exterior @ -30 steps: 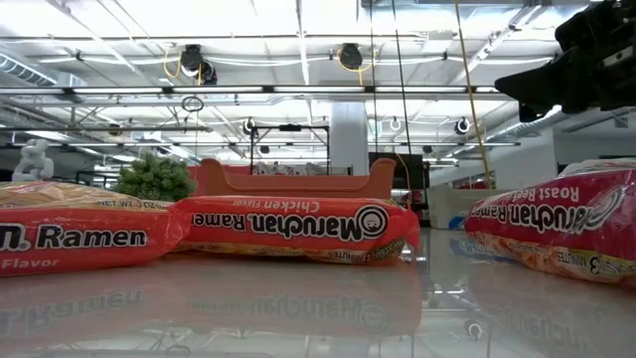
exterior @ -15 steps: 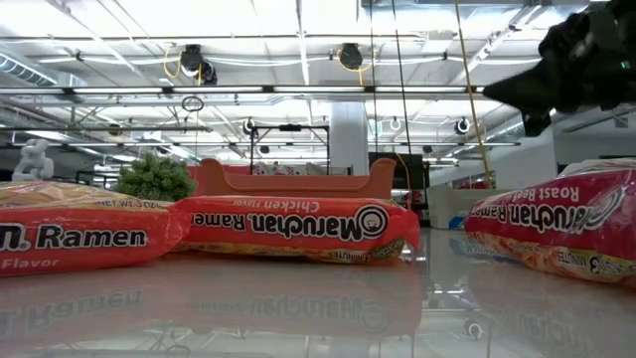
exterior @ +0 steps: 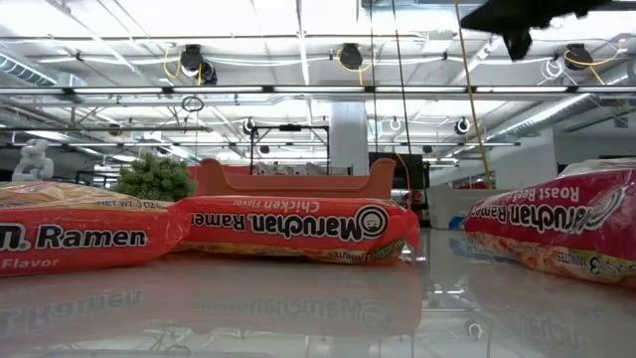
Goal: Sort Maruchan noodles
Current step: Put the top left red noodle pack into the gray bin
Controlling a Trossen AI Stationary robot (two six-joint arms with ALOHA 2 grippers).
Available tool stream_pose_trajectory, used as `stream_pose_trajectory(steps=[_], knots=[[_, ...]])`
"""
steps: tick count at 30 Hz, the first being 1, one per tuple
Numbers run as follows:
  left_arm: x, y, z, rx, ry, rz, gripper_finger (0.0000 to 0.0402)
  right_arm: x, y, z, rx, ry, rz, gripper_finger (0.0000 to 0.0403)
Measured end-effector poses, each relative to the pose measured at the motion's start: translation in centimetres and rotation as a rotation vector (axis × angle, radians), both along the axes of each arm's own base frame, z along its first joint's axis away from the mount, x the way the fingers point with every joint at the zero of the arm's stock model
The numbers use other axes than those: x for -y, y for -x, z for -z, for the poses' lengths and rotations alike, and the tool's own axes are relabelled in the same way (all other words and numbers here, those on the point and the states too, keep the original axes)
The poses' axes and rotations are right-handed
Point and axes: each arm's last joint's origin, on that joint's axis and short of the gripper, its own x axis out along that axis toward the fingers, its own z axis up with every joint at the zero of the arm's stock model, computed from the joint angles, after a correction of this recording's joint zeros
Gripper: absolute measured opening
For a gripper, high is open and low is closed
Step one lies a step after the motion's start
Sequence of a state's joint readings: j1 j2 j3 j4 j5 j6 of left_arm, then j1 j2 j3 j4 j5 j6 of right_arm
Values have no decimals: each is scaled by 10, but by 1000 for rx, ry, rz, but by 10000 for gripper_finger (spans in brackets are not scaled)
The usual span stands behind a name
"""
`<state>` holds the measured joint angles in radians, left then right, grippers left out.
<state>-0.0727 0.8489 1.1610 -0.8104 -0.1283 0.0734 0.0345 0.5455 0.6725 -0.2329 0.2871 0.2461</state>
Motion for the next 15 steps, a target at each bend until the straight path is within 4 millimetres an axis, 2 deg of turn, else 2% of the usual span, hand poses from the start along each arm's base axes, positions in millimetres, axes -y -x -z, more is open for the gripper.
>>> stream_pose_trajectory(steps=[4, 6, 9, 15], knots=[[0, -9, 4, -30, -16, -27, 4, 0, -14, -24, -36, 0, 0, 0], [0, -14, 7, -50, -26, -32, 4, -1, -23, -30, -49, 0, -2, 0], [1, -24, 12, -85, -44, -24, 4, -1, -35, -30, -88, 26, -6, 0], [1, -44, 24, -163, -67, -19, 4, -2, -55, -15, -215, 97, -27, 0]])
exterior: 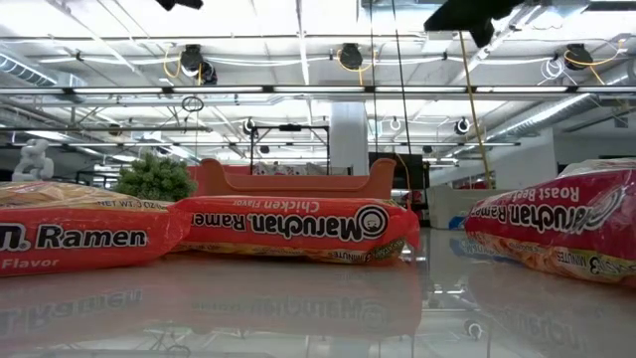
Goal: Sort Maruchan noodles
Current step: Put the top left red noodle pack into the gray bin
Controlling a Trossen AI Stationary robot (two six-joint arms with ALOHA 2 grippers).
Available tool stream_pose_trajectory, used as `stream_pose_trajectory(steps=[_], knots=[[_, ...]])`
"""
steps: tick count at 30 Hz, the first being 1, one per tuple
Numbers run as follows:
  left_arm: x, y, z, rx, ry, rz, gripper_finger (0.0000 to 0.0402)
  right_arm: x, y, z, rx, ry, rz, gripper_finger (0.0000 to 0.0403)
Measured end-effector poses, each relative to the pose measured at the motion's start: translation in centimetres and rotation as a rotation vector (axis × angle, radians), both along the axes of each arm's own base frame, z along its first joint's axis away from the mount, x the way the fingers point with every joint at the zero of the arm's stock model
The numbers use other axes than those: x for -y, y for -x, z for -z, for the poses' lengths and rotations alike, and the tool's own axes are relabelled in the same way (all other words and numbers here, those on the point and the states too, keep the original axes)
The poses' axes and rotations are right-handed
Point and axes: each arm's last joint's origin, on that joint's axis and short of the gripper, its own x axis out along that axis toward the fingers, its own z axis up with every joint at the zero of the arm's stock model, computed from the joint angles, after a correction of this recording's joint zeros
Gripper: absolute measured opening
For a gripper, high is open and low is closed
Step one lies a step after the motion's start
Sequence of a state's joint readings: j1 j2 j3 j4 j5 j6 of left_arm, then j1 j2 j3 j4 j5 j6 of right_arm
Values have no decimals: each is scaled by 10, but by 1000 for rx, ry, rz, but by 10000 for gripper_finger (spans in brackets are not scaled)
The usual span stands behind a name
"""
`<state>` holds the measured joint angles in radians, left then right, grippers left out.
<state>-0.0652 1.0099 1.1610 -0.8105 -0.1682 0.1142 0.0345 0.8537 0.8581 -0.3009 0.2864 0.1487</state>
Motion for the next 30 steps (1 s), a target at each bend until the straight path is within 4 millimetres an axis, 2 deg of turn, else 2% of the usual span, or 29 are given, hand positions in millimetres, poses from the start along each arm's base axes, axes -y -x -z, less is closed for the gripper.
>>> stream_pose_trajectory(steps=[6, 12, 16, 22, 26, 30], knots=[[-16, -27, 20, -109, -12, -74, 4, 0, -13, 16, -101, -29, 20, 0], [-55, -55, 49, -244, -4, -190, 4, 0, -32, 32, -62, 12, 27, 0], [-89, -68, 69, -306, 16, -282, 4, -1, -42, 39, -45, 76, -4, 0], [-134, -83, 99, -333, 116, -321, 4, 1, -44, 61, -150, 178, -41, 0], [-154, -89, 119, -369, 142, -346, 4, 4, -41, 76, -217, 239, -61, 0], [-169, -98, 139, -384, 126, -344, 4, 9, -40, 80, -221, 298, -66, 0]])
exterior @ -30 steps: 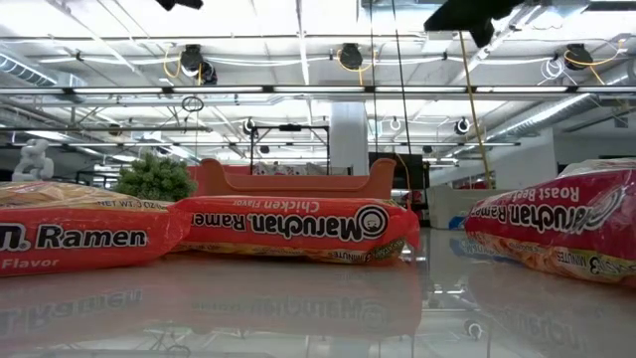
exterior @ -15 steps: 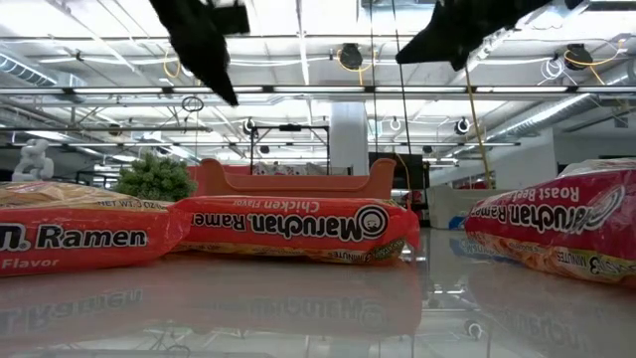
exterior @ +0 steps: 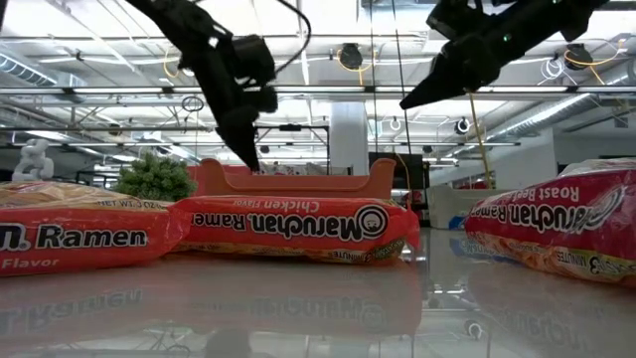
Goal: Sort Maruchan noodles
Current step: Put the top left red noodle pack into the gray bin
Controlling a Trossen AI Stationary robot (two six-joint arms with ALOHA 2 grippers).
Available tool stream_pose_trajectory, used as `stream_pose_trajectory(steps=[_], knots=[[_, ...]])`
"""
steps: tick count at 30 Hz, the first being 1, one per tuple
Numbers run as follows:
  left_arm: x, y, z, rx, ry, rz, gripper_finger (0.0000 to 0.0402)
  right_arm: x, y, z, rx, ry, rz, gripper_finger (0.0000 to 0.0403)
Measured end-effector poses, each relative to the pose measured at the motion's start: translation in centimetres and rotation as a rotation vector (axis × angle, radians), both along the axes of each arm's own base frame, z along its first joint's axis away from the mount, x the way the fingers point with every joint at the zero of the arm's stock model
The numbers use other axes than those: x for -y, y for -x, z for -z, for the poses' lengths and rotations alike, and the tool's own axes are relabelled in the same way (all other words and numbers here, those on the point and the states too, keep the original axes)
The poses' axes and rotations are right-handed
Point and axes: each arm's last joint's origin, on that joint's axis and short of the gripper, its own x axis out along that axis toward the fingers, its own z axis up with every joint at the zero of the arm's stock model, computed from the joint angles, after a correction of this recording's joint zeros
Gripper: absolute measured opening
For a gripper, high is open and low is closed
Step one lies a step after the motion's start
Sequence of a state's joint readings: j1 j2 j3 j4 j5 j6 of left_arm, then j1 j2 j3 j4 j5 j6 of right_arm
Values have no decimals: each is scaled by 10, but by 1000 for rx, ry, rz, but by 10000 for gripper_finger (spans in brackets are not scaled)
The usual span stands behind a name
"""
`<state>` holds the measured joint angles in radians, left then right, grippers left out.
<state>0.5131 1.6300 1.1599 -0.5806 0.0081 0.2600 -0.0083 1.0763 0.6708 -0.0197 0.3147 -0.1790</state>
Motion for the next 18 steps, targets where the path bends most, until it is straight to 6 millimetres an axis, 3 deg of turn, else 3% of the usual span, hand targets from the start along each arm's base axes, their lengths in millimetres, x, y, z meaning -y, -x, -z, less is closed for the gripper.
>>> stream_pose_trajectory(steps=[7, 10, 13, 18], knots=[[-8, -7, 27, -91, -8, 68, 4, 13, -1, -4, 14, 97, 9, 0], [-13, -5, 27, -68, 31, -41, 15, 19, -1, -6, 16, 140, 10, 0], [-12, -2, 28, -81, 80, -126, 53, 24, -1, -6, -1, 180, 12, 0], [-3, -9, 32, -89, 80, -83, 128, 36, 1, -6, -12, 197, 57, 0]])
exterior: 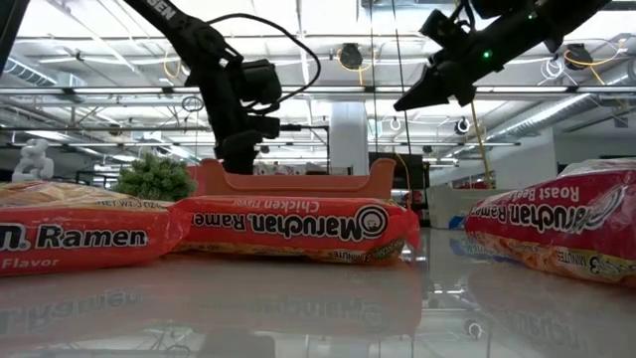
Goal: Sort Maruchan noodles
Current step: Put the top left red noodle pack into the gray bin
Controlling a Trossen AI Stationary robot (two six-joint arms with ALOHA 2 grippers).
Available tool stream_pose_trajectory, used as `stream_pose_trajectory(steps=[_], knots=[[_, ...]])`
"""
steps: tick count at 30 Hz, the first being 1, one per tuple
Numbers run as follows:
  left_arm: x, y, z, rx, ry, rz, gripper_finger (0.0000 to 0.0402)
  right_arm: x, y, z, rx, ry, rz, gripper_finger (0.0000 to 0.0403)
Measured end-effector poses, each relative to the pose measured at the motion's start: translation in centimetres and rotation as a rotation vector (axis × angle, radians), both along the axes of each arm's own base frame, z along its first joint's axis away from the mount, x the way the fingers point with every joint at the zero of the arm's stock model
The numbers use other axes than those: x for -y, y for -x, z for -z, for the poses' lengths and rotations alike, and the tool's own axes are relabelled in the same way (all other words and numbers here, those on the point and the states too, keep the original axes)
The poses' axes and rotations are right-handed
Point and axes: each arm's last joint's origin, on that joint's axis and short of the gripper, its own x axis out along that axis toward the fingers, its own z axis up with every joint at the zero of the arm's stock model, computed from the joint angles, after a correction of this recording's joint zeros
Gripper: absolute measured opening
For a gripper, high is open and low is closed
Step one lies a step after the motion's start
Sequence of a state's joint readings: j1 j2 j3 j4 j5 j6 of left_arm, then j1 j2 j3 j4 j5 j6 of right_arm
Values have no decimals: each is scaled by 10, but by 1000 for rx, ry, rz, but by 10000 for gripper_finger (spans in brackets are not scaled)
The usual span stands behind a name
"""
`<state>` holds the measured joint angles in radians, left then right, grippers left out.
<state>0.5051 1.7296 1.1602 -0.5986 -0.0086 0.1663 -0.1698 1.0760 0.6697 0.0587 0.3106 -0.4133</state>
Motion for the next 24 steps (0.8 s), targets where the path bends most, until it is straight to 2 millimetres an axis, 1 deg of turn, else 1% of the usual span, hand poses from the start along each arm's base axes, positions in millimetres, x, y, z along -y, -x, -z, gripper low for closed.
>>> stream_pose_trajectory(steps=[4, 6, 8, 10, 12, 20, 24], knots=[[5, -7, 2, 27, -17, 21, 168, 6, 1, -1, 7, 2, 26, 0], [6, -11, 5, 29, -20, 28, 180, 8, 1, -1, 9, 8, 32, 0], [7, -10, 11, -2, -5, 25, 187, 10, 1, -3, 26, 15, 38, 0], [6, -14, 14, 5, -13, 31, 190, 11, 1, -4, 43, 18, 42, 0], [6, -14, 21, -25, -7, 42, 191, 11, 1, -4, 43, 16, 43, 0], [-1, -25, 46, -45, -41, 72, 191, 9, 1, -2, 36, -26, 52, 0], [-7, -26, 52, -37, -59, 72, 191, 7, 1, -1, 32, -36, 48, 0]])
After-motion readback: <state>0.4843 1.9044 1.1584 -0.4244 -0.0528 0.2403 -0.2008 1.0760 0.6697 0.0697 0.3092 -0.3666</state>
